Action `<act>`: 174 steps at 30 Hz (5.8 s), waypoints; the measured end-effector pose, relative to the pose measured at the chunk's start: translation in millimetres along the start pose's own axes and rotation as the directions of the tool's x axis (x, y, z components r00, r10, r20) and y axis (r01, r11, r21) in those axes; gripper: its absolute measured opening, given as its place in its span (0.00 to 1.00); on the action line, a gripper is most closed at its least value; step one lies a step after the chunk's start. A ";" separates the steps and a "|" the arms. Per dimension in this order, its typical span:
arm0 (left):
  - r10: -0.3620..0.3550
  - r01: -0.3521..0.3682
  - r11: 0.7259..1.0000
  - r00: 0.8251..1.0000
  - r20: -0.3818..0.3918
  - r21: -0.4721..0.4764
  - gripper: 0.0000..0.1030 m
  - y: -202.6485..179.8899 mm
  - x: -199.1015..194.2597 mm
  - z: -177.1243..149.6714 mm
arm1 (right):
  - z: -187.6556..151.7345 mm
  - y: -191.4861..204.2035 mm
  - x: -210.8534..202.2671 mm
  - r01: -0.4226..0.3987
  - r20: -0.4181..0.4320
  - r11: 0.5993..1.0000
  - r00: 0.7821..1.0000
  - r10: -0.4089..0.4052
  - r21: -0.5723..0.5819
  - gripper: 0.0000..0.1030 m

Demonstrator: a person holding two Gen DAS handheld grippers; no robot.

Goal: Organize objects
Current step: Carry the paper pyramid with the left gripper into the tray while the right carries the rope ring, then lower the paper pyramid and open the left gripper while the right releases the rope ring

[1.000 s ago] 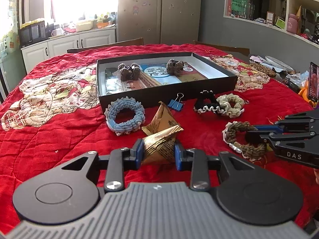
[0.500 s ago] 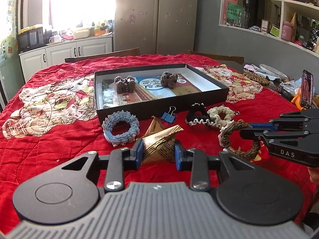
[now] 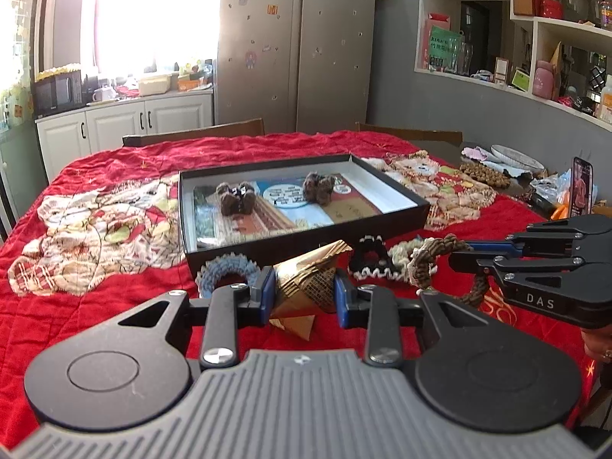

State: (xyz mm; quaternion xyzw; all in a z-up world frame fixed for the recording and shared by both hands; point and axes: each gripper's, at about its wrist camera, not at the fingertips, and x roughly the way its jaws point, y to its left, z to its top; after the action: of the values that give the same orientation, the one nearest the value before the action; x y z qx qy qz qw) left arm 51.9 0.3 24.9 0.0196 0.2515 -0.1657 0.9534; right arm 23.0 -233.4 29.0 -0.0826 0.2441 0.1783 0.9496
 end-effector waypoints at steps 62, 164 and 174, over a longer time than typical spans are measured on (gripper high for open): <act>0.080 -0.083 0.993 0.996 -0.029 -0.083 0.34 27.1 182.5 115.8 | 124.7 -108.8 201.4 0.137 -0.011 0.956 0.990 -0.139 0.259 0.11; 0.086 -0.082 0.996 0.989 -0.123 0.035 0.62 11.8 230.6 92.9 | 85.5 -129.2 254.8 0.172 -0.133 0.939 0.982 -0.137 0.298 0.28; 0.089 -0.086 0.996 0.991 -0.101 0.025 0.66 12.2 220.9 96.1 | 90.2 -118.9 245.9 0.154 -0.108 0.951 0.986 -0.129 0.269 0.28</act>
State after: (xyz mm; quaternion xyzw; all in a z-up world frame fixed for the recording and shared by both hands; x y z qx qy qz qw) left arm 282.2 -67.4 0.8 0.0490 0.2969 -0.1252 0.9454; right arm 308.2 -247.7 -5.8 0.0254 0.3022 0.0704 0.9503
